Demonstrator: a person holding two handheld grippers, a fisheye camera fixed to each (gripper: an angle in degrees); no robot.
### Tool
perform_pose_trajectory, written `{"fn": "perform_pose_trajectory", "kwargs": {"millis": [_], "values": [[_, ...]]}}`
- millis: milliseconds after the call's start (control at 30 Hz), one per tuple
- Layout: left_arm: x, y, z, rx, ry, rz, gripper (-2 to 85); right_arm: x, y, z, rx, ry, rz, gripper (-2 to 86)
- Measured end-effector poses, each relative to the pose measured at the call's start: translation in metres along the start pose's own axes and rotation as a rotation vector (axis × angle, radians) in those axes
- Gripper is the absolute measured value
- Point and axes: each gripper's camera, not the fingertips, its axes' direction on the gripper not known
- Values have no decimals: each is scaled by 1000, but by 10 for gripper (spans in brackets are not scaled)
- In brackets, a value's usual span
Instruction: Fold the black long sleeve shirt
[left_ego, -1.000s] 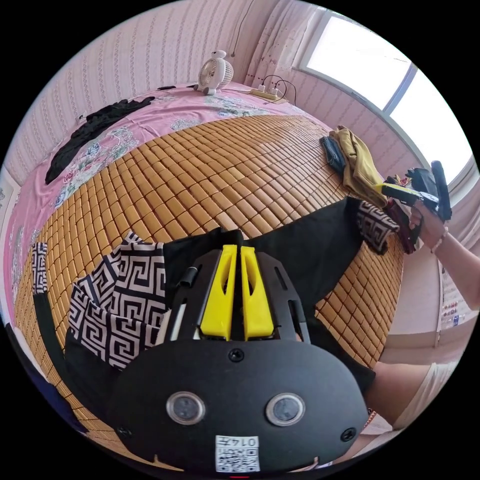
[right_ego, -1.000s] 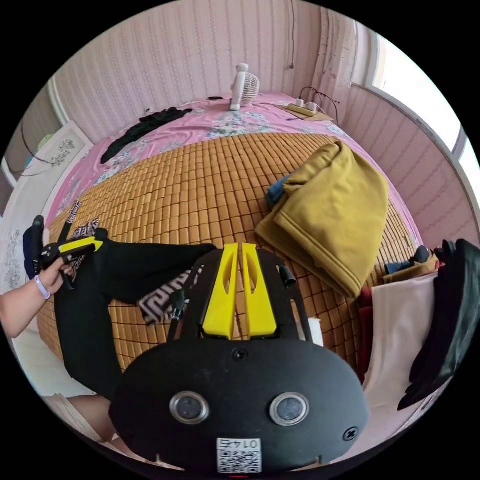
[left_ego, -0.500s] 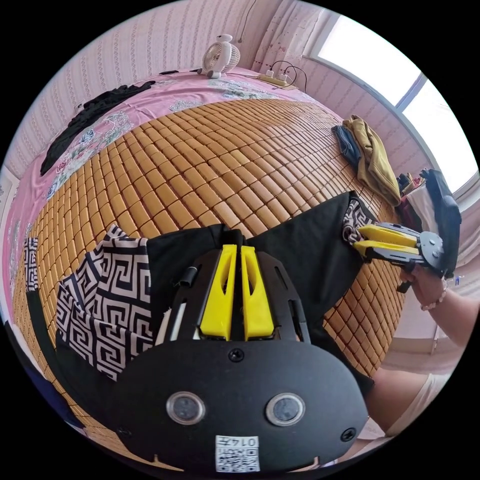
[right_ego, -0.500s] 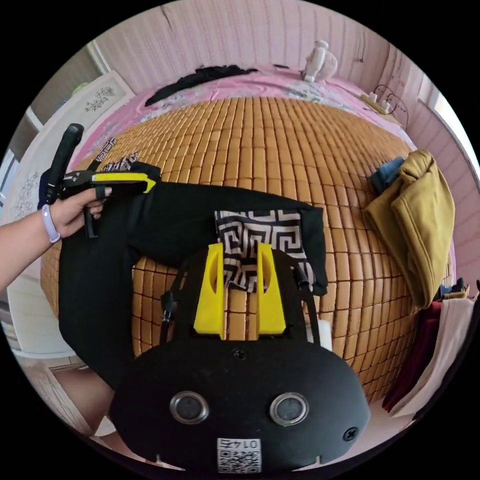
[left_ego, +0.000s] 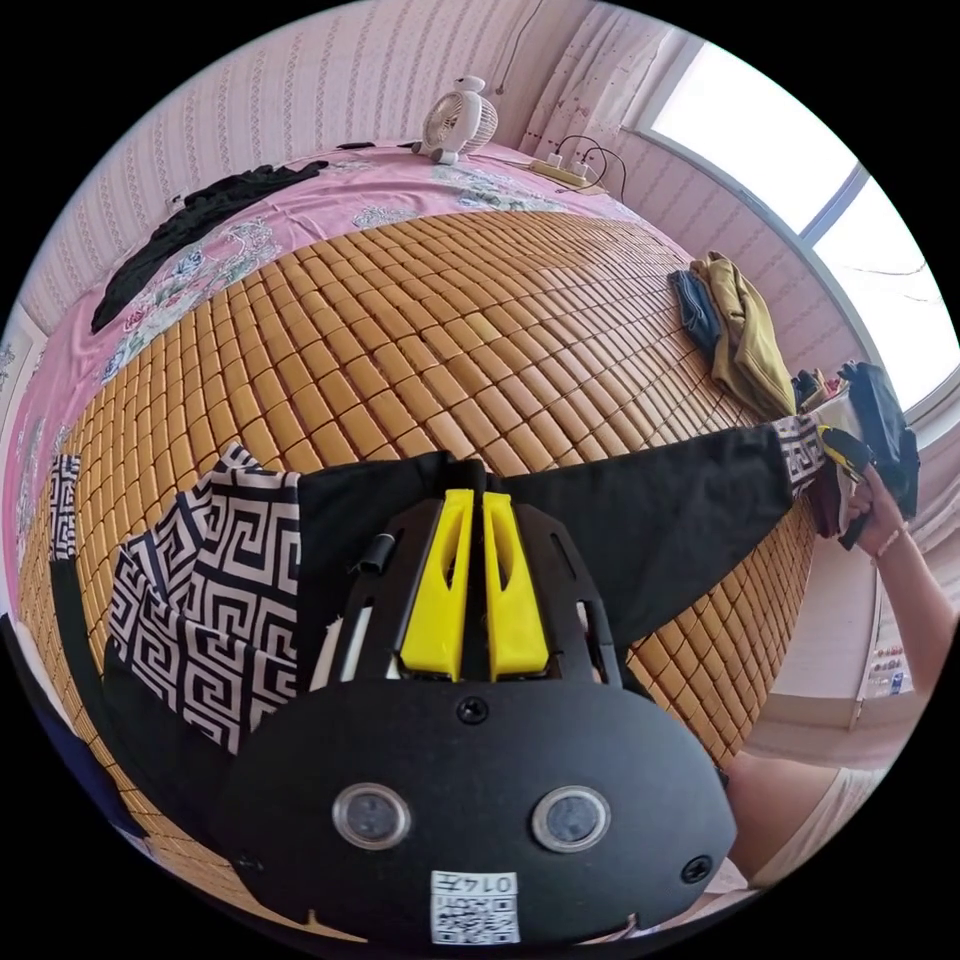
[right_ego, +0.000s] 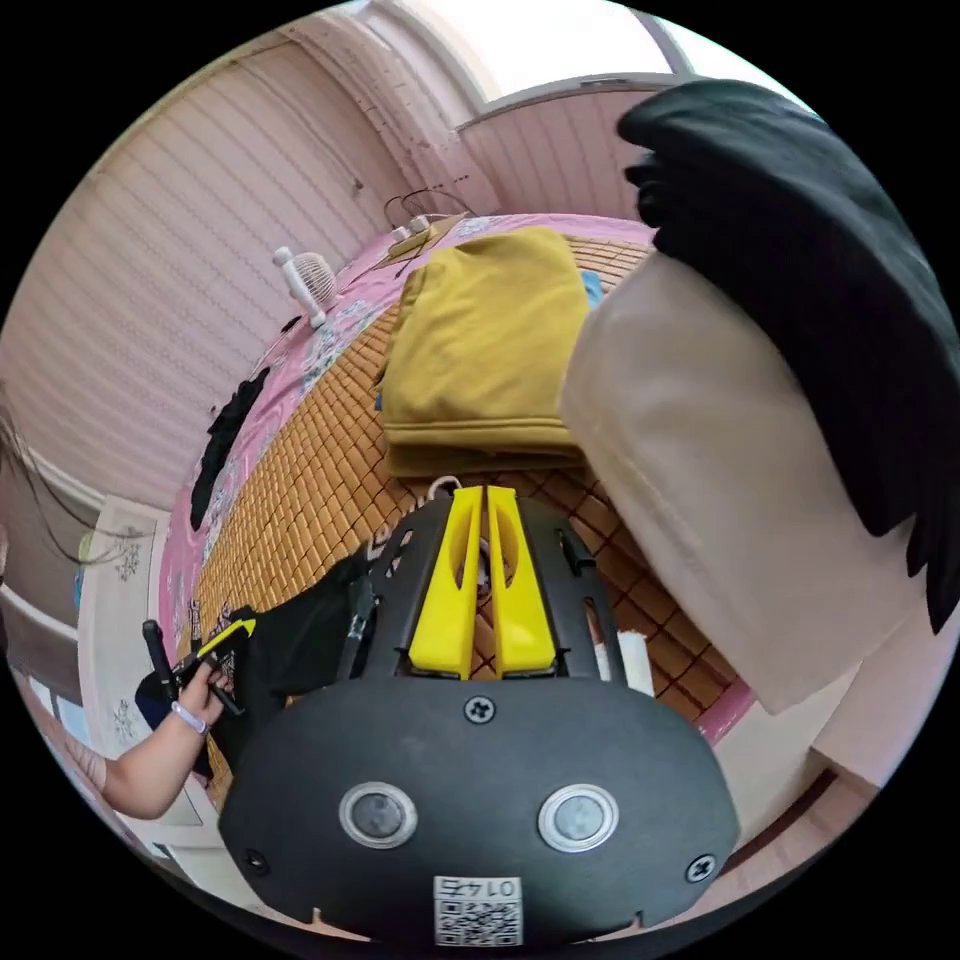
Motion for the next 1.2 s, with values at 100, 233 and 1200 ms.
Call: {"fn": "perform_pose_trajectory", "kwargs": {"millis": [100, 233, 1200], "values": [[3, 0, -9, 9, -21, 6, 3, -21, 6, -3, 42, 41, -131, 17], [3, 4, -26, 36, -24, 6, 12, -76, 25, 45, -130, 111, -401, 43], [-33, 90, -30, 66, -156, -115, -10, -127, 93, 148, -140, 558, -605, -3]]}}
